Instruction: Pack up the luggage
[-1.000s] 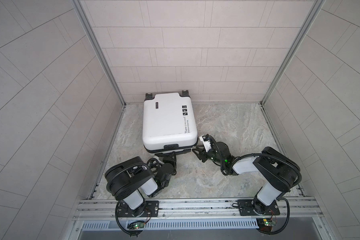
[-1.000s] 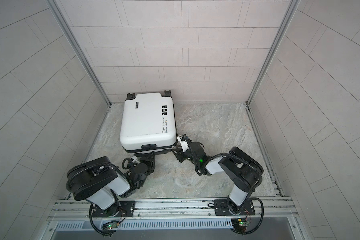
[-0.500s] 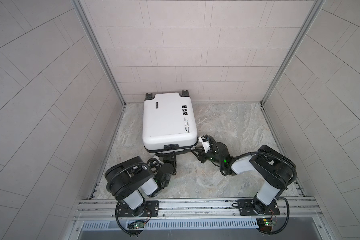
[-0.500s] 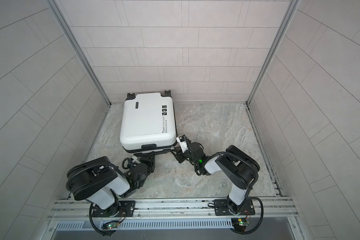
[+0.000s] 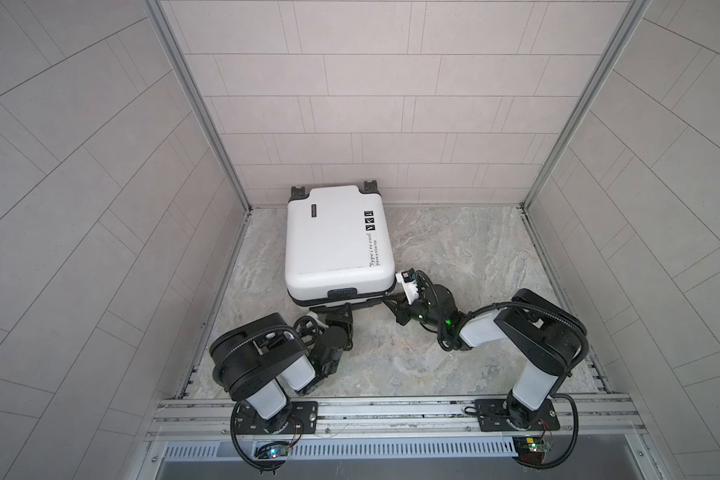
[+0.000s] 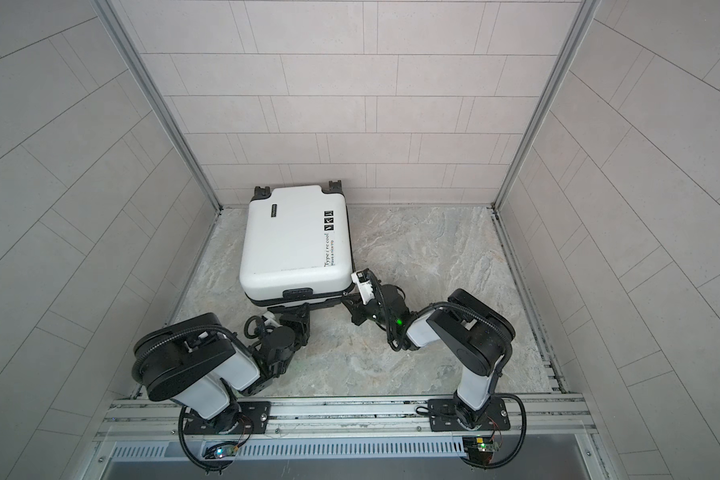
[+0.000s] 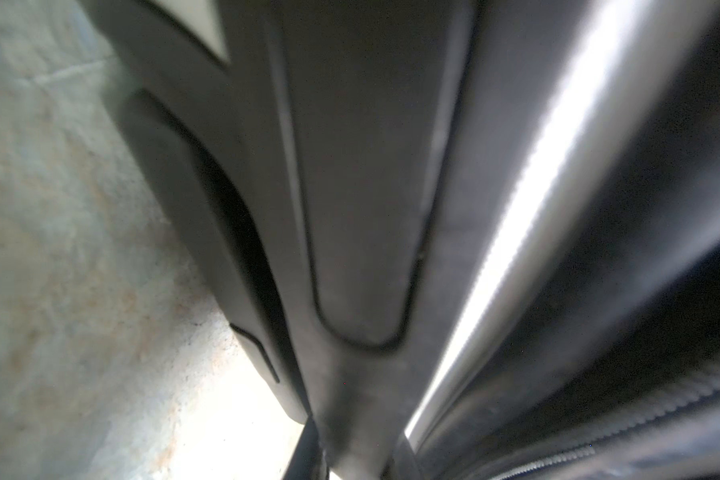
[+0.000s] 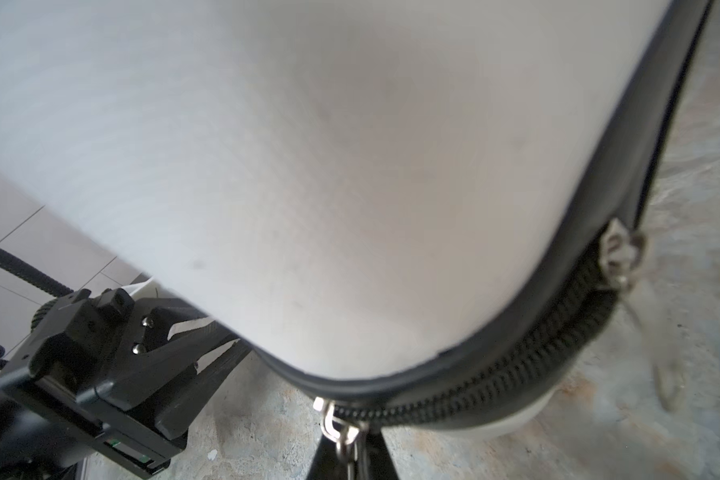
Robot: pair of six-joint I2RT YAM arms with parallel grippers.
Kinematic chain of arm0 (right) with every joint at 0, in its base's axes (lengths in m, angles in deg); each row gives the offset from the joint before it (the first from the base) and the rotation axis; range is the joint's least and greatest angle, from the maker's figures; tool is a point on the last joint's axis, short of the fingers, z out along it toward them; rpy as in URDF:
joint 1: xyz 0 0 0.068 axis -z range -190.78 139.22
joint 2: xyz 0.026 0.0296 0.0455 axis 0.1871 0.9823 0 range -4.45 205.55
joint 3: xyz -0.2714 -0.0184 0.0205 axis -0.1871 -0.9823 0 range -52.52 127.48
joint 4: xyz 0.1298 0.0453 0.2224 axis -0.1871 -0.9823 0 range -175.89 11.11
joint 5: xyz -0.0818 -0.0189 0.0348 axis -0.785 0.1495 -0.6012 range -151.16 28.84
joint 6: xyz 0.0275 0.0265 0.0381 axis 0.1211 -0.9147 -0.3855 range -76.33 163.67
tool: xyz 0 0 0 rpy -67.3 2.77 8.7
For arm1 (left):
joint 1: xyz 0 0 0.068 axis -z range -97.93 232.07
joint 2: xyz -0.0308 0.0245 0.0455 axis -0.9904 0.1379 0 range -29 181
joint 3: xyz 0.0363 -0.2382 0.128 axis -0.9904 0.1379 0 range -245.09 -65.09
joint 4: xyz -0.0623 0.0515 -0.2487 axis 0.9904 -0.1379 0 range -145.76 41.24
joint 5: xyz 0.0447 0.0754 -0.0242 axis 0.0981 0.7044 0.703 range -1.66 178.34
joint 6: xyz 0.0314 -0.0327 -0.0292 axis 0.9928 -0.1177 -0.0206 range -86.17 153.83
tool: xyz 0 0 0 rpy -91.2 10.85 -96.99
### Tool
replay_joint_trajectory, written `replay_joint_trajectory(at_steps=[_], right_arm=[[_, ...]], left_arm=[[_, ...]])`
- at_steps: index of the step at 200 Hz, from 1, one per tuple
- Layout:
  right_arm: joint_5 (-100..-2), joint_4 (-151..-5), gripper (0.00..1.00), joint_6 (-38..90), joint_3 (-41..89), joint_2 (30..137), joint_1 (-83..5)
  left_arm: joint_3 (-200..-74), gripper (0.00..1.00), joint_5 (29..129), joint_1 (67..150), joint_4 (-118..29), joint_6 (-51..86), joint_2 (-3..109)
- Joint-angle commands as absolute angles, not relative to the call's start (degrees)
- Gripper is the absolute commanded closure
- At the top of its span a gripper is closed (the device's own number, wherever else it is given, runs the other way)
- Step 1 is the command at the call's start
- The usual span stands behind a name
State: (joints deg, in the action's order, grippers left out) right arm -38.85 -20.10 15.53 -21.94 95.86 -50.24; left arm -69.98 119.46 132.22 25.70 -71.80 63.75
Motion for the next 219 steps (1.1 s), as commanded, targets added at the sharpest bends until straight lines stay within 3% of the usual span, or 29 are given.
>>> replay_joint_trajectory(at_steps=[1,13,219], right_arm=[[-42.34,-16.57,0.96,14.95,-20.47,96.02,-50.06],[-42.67,-17.01,1.00,14.92,-20.67,95.71,-49.98],[-48.62,-31.60,1.00,18.24,-25.93,85.58,-43.02]], left_arm=[[-69.57,1.00,120.22,132.36,27.80,-67.61,62.53],[-69.57,1.00,120.21,132.40,27.86,-67.62,62.50],[-67.11,1.00,120.60,133.00,27.51,-66.42,59.02]])
